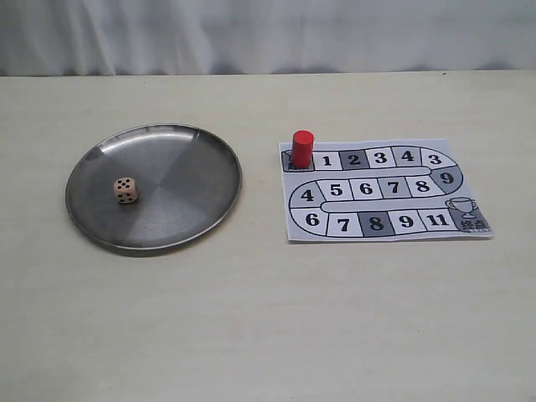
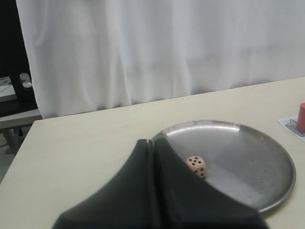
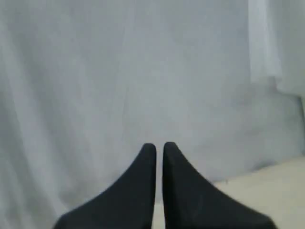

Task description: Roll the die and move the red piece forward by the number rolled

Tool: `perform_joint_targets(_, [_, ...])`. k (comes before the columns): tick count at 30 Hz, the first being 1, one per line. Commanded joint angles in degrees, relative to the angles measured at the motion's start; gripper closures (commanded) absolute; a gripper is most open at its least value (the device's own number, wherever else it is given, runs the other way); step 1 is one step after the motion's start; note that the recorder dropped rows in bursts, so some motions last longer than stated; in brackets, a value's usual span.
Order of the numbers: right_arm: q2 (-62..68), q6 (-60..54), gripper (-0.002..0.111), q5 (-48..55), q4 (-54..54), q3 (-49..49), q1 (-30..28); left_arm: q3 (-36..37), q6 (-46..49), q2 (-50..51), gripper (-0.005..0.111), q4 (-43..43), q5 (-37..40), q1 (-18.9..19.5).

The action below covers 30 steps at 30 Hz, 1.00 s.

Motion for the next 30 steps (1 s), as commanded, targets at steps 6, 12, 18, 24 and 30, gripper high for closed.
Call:
perform_joint_targets(6, [16.8, 17.1, 0.104, 3.0, -24.5, -4.1, 0.1, 0.1, -0.1, -0.1, 0.107, -0.1, -0.5, -0.5])
perform_joint_targets(12, [43.3, 19.7, 0.104, 6.4, -26.9, -11.5, 2.5, 0.1, -0.1, -0.1, 0.107, -0.1, -0.5, -0.5])
perform_joint_targets(18, [68.1, 19.7, 0.104, 6.4, -27.0, -21.5, 19.4, 0.1, -0.1, -0.1, 0.107, -0.1, -0.5, -0.5])
perform_joint_targets(24, [87.8, 19.7, 0.101, 9.6, -27.0, -41.0, 34.8, 0.1, -0.1, -0.1, 0.107, -0.1, -0.5, -0.5])
perform_joint_targets(30, [104.3, 19.7, 0.062, 23.9, -27.0, -66.6, 43.0, 0.1, -0.1, -0.1, 0.107, -0.1, -0.5, -0.5])
